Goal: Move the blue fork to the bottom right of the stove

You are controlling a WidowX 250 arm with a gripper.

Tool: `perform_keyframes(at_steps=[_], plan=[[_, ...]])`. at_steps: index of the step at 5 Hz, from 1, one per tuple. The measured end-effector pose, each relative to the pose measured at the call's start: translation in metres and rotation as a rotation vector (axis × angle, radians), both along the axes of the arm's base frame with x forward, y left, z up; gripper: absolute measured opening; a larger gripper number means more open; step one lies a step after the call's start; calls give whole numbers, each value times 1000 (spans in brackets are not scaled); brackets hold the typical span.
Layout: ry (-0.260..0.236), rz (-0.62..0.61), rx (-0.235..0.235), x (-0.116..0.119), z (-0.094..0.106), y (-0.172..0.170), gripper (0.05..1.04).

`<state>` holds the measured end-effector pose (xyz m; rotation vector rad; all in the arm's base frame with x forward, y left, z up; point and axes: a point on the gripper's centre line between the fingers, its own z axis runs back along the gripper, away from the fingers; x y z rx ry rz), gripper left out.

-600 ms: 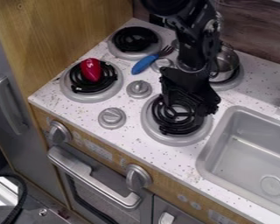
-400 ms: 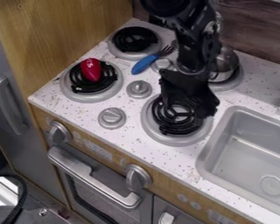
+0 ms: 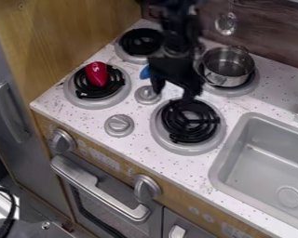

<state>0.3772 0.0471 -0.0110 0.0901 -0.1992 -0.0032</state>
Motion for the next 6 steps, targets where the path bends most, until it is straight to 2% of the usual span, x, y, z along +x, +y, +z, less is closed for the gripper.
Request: perform_keyframes(at_steps=[1, 2, 3, 5, 6], plan=[[-9, 37, 10, 29, -9, 38, 998], [-23, 91, 14, 48, -15, 74, 998], [-23, 116, 11, 60, -25, 91, 998], [-3, 125, 2, 71, -47, 96, 998], [-14, 118, 6, 84, -49, 93, 964]])
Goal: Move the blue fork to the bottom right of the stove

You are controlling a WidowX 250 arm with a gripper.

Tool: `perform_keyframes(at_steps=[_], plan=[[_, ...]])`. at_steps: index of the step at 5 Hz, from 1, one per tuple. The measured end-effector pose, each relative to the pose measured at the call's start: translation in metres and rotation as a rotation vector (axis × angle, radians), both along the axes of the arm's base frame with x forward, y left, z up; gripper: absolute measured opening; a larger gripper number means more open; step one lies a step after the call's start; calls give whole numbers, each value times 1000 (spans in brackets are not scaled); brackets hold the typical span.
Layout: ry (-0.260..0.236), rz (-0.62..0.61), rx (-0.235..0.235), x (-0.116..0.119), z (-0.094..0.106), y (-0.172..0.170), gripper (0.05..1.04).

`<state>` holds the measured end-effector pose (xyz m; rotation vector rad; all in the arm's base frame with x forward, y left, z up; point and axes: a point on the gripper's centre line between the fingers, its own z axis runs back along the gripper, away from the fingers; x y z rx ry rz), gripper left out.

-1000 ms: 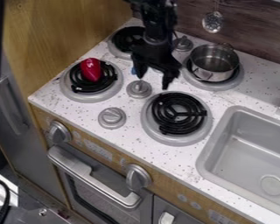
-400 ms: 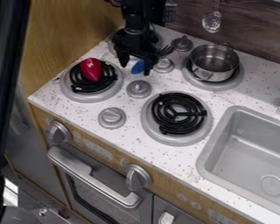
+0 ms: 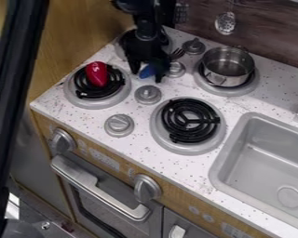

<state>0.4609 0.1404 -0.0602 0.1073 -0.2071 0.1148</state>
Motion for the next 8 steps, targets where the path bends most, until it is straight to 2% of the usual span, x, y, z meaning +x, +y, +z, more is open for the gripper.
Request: perform_keyframes(at_steps=[2, 3, 4, 5, 6, 8], plan=[[5, -3, 35, 5, 0, 0, 461], [20, 2, 33, -5, 0, -7, 441], [8, 17, 47, -21, 16, -17, 440], [-55, 25, 52, -39, 44, -44, 439], [-68, 18, 45, -65, 56, -74, 439], [46, -5, 33, -118, 30, -120, 439]])
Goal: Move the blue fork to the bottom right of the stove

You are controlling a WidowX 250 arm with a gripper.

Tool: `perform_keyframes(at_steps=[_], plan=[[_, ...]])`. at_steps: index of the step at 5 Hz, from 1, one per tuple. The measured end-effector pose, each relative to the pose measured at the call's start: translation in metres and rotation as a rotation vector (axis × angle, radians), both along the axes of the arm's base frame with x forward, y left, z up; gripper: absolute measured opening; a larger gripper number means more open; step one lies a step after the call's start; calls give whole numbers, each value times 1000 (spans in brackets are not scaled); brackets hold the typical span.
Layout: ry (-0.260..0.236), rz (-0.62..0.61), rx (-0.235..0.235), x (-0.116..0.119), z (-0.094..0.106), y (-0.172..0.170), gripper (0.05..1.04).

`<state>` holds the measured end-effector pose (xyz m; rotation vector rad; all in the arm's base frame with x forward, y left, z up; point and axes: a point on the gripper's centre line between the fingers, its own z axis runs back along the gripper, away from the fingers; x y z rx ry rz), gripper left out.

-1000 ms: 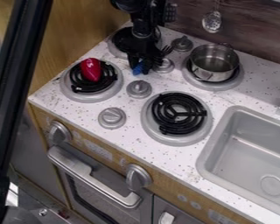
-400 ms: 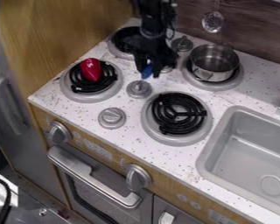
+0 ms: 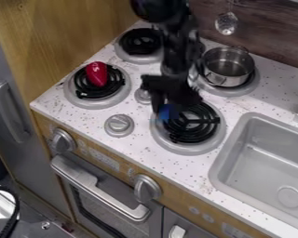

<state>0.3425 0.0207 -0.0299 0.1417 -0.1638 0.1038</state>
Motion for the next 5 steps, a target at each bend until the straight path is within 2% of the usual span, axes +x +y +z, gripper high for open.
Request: perform_keyframes(at_steps=[1, 2, 3, 4, 5], plan=[[11, -21, -9, -5, -4, -12, 439], [18, -22, -23, -8, -6, -19, 485], [32, -26, -32, -11, -7, -25, 798], [23, -39, -31, -14, 8, -30, 999], [-18, -70, -34, -20, 37, -42, 1001]])
